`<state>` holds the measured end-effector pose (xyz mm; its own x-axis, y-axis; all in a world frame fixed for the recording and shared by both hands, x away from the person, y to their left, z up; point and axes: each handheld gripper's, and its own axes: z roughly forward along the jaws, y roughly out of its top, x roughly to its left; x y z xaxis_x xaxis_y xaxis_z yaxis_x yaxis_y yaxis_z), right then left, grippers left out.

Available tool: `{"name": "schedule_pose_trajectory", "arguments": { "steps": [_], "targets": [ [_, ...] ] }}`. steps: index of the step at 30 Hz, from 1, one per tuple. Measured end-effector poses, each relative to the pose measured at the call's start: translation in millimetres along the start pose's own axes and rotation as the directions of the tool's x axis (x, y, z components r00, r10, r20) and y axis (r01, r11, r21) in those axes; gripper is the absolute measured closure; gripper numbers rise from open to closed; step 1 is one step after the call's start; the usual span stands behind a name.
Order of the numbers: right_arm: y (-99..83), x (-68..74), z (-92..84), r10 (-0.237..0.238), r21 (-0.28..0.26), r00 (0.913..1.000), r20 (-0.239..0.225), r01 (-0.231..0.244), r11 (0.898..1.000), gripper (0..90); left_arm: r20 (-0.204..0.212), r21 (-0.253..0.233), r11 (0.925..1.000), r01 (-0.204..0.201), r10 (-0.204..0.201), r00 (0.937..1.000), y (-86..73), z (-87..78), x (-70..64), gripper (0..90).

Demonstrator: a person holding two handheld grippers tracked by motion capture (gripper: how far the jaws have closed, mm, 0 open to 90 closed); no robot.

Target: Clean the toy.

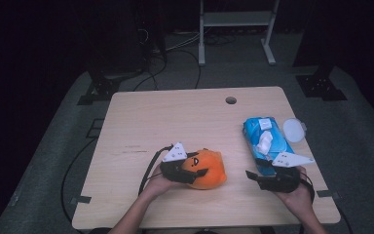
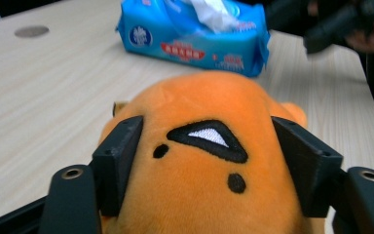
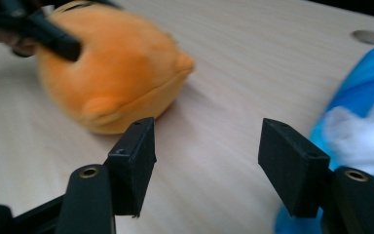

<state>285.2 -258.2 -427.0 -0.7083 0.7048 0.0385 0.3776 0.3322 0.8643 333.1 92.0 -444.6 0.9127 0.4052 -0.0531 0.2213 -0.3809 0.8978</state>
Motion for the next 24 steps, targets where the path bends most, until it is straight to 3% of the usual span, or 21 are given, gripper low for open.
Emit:
{"name": "schedule_pose_trajectory", "arguments": {
  "steps": [6,9,10,11,12,14,16,20,24],
  "targets": [
    [22.8,-21.3,-0.5,-0.020,-0.018,0.9959,0.088,0.022,1.000,39.1,-0.006,0.011,0.9997,-0.021,0.021,0.9998,-0.4,2.3,-2.7,30.1],
    [33.2,-37.1,6.1,-0.033,-0.003,0.9882,0.150,0.034,0.999,39.5,-0.004,0.016,0.9995,-0.026,0.026,0.9997,-0.4,3.0,-3.7,29.0],
    [35.4,-44.8,10.9,-0.030,0.002,0.9825,0.184,0.030,1.000,40.7,-0.003,0.018,0.9995,-0.027,0.027,0.9996,-0.3,3.0,-3.9,28.5],
    [35.0,-56.7,18.5,0.001,0.000,0.9745,0.224,-0.001,1.000,45.4,-0.005,0.024,0.9994,-0.027,0.027,0.9996,0.1,2.8,-4.2,28.2],
    [33.5,-60.6,21.6,0.011,0.007,0.9716,0.236,-0.013,1.000,46.1,-0.008,0.027,0.9992,-0.031,0.031,0.9995,0.5,3.0,-5.1,27.9],
    [32.4,-61.7,23.5,0.007,0.022,0.9672,0.254,-0.014,1.000,46.6,-0.009,0.037,0.9982,-0.047,0.048,0.9988,1.2,3.2,-6.2,27.7],
    [28.1,-61.8,26.4,-0.031,0.060,0.9538,0.299,0.013,0.998,47.8,-0.009,0.040,0.9980,-0.050,0.050,0.9987,1.6,3.5,-6.5,27.4],
    [22.3,-67.7,28.7,0.004,0.078,0.9568,0.291,-0.028,0.997,50.0,-0.007,0.049,0.9976,-0.048,0.049,0.9988,2.4,3.8,-6.4,26.3],
    [21.6,-68.1,31.5,0.000,0.102,0.9511,0.309,-0.033,0.994,59.6,-0.016,0.061,0.9962,-0.062,0.063,0.9979,3.4,4.1,-8.9,23.4]
  ]
}}
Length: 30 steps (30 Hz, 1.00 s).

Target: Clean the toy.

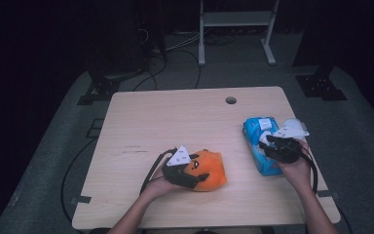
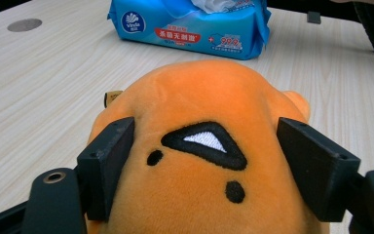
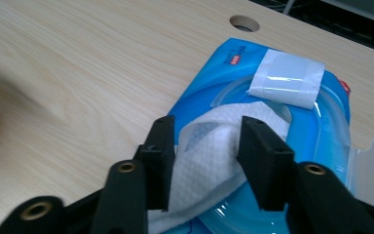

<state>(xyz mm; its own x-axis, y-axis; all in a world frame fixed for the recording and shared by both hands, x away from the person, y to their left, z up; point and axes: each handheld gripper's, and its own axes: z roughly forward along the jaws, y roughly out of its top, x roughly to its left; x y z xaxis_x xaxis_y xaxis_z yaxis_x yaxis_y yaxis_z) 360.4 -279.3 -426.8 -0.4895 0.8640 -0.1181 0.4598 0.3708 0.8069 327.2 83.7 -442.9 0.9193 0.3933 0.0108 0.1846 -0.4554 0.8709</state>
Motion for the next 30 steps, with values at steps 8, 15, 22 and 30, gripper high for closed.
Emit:
{"name": "schedule_pose_trajectory", "arguments": {
  "steps": [8,15,22,30],
  "targets": [
    [-1.0,-5.1,4.3,0.049,0.029,0.9986,-0.018,-0.049,0.998,72.6,0.001,0.000,1.0000,-0.003,0.003,1.0000,1.3,-1.1,1.7,17.9],
    [-1.4,-9.7,0.5,0.076,0.033,0.9970,-0.015,-0.075,0.997,82.8,-0.004,0.020,0.9998,0.009,-0.009,0.9999,11.6,-16.7,7.6,12.7],
    [-1.4,-14.7,-7.9,0.086,0.019,0.9962,-0.011,-0.086,0.996,84.1,0.014,-0.028,0.9989,0.038,-0.038,0.9992,15.5,-39.6,19.3,14.4],
    [2.4,-23.0,-33.0,0.166,-0.059,0.9828,-0.080,-0.171,0.983,85.0,0.062,0.026,0.9997,-0.003,0.002,0.9981,5.7,-38.8,22.7,31.9]
  ]
}}
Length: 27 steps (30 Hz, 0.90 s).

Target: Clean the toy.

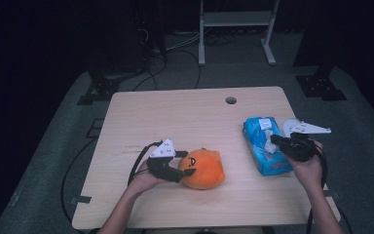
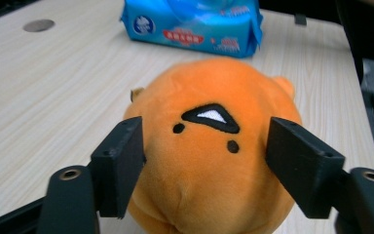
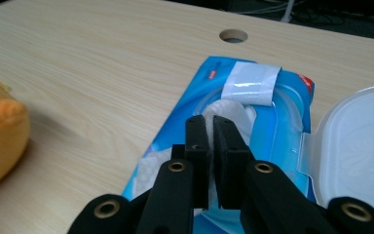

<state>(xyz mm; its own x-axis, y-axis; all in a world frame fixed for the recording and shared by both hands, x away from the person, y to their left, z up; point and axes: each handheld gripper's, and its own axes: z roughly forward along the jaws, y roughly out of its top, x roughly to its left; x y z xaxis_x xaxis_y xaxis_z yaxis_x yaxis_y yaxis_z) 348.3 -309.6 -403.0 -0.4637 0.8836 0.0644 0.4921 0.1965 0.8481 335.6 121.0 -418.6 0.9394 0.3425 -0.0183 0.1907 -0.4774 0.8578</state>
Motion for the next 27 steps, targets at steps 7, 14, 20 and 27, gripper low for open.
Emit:
{"name": "schedule_pose_trajectory", "arguments": {
  "steps": [7,14,20,27],
  "targets": [
    [7.8,15.0,-18.0,-0.028,-0.048,0.9975,-0.065,0.025,0.999,85.0,-0.014,0.006,1.0000,-0.008,0.008,0.9999,-4.3,6.0,-1.3,34.4],
    [24.8,65.5,-35.6,-0.188,-0.102,0.9689,-0.161,0.173,0.980,85.0,-0.019,-0.004,0.9999,0.011,-0.011,0.9998,-7.2,6.2,1.9,34.1],
    [35.0,107.0,-44.6,-0.300,-0.111,0.9161,-0.266,0.280,0.953,85.0,-0.025,-0.001,0.9999,0.010,-0.010,0.9996,-7.9,5.4,2.7,34.1],
    [35.6,144.3,-43.0,-0.373,-0.086,0.8423,-0.390,0.370,0.925,85.0,-0.030,-0.002,0.9999,0.015,-0.015,0.9994,-8.4,5.8,3.2,33.5]
  ]
}}
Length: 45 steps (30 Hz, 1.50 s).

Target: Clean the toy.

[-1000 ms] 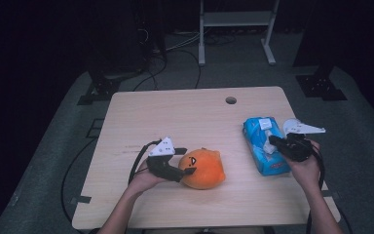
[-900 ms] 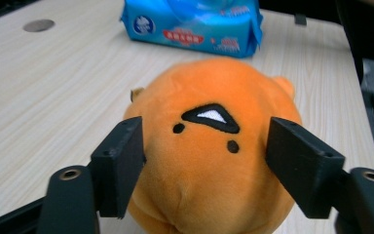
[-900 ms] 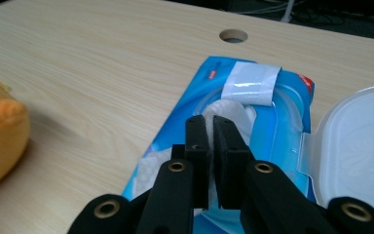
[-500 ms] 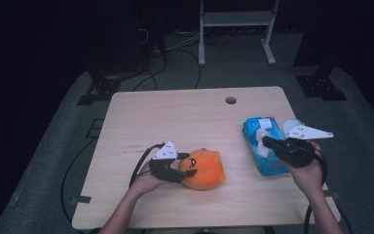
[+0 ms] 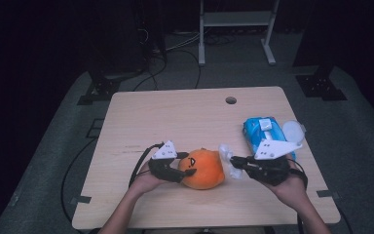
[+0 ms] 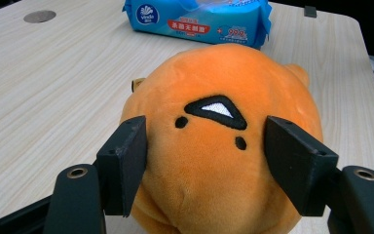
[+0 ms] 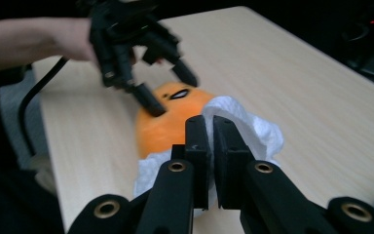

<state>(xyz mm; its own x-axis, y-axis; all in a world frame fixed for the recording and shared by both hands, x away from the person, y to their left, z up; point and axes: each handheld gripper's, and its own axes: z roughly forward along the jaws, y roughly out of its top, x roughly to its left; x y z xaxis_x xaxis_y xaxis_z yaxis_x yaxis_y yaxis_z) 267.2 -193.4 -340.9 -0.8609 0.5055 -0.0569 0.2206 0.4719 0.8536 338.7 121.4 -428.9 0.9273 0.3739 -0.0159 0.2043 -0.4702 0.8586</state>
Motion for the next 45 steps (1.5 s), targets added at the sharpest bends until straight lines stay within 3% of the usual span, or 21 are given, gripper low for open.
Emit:
{"name": "schedule_pose_trajectory", "arguments": {
  "steps": [4,7,9,13,16,18,19,20,22,24,26,29,31,33,35,37,38,40,41,45],
  "targets": [
    [1.2,13.3,13.5,-0.055,0.068,0.9948,-0.086,0.061,0.996,84.9,-0.002,-0.002,1.0000,0.002,-0.002,1.0000,-0.3,0.5,0.1,32.9],
    [1.3,18.5,21.6,-0.069,0.085,0.9806,-0.183,0.086,0.993,84.9,-0.001,-0.007,1.0000,0.000,0.000,1.0000,-0.9,0.9,0.4,32.9],
    [1.1,18.8,26.2,-0.059,0.094,0.9663,-0.251,0.085,0.992,84.9,0.000,-0.010,1.0000,0.002,-0.002,1.0000,-1.1,1.2,0.4,32.7],
    [-0.7,16.4,37.7,-0.057,0.131,0.9601,-0.274,0.096,0.987,84.6,0.001,-0.012,0.9999,-0.004,0.004,1.0000,-1.0,2.4,-1.4,32.6],
    [-5.3,5.3,48.4,-0.034,0.144,0.9682,-0.248,0.071,0.987,84.0,0.001,-0.015,0.9999,-0.003,0.003,1.0000,-0.9,2.9,-1.9,32.6],
    [-7.4,-0.7,53.3,-0.025,0.145,0.9824,-0.185,0.053,0.988,83.2,0.003,-0.016,0.9999,-0.007,0.007,1.0000,-0.7,3.4,-2.8,32.6],
    [-9.4,-3.3,57.8,-0.036,0.134,0.9913,-0.127,0.053,0.990,80.7,0.006,-0.016,0.9999,-0.006,0.006,1.0000,-0.6,3.7,-3.4,32.6],
    [-10.5,-3.6,60.7,-0.038,0.129,0.9937,-0.106,0.051,0.990,78.8,0.007,-0.015,0.9999,-0.008,0.008,0.9999,-0.4,4.1,-3.7,32.6],
    [-11.5,-3.3,62.8,-0.041,0.128,0.9943,-0.098,0.054,0.990,75.4,0.008,-0.012,0.9998,-0.014,0.014,0.9999,-0.2,4.3,-3.8,32.5],
    [-14.8,0.2,68.8,-0.061,0.115,0.9968,-0.052,0.066,0.991,66.6,0.007,-0.012,0.9999,-0.012,0.013,0.9999,-0.4,4.2,-4.0,32.5],
    [-19.9,4.1,77.8,-0.077,0.118,0.9959,-0.047,0.082,0.990,56.5,0.010,-0.011,0.9999,-0.013,0.013,0.9999,-0.5,4.8,-4.8,32.6],
    [-28.2,10.2,90.5,-0.099,0.111,0.9950,-0.016,0.100,0.989,51.9,0.013,0.006,0.9995,-0.031,0.031,0.9994,-0.2,7.7,-7.6,32.4],
    [-32.2,12.7,94.7,-0.100,0.103,0.9949,0.005,0.099,0.990,53.2,0.014,0.008,0.9994,-0.033,0.033,0.9994,0.0,7.9,-8.5,31.4],
    [-36.0,14.1,96.1,-0.065,0.087,0.9978,0.007,0.065,0.994,58.5,0.045,0.015,0.9994,-0.030,0.030,0.9985,1.9,4.3,-6.5,28.4],
    [-36.6,14.2,94.6,-0.046,0.088,0.9989,0.001,0.046,0.995,67.2,0.066,0.006,1.0000,-0.005,0.005,0.9978,5.6,-0.7,-4.2,19.1],
    [-36.6,11.8,93.8,-0.026,0.087,0.9996,-0.009,0.027,0.996,70.3,0.078,-0.005,0.9998,0.018,-0.017,0.9968,7.2,-3.8,-2.6,16.1],
    [-37.2,9.8,92.7,-0.012,0.089,0.9998,-0.016,0.013,0.996,72.3,0.076,0.007,0.9998,0.016,-0.017,0.9970,6.6,-2.9,-2.8,16.5],
    [-38.0,5.7,90.0,0.001,0.089,0.9996,-0.027,0.001,0.996,75.8,0.054,0.053,0.9980,-0.035,0.033,0.9980,3.9,1.7,-4.7,22.6],
    [-37.9,4.2,87.5,0.000,0.089,0.9995,-0.032,0.002,0.996,77.2,0.049,0.048,0.9980,-0.042,0.039,0.9980,2.8,3.1,-5.6,23.7],
    [-40.6,-1.6,75.9,-0.013,0.113,0.9993,-0.035,0.017,0.993,80.7,0.031,0.035,0.9990,-0.029,0.028,0.9991,1.6,5.1,-5.7,27.4]
  ]
}}
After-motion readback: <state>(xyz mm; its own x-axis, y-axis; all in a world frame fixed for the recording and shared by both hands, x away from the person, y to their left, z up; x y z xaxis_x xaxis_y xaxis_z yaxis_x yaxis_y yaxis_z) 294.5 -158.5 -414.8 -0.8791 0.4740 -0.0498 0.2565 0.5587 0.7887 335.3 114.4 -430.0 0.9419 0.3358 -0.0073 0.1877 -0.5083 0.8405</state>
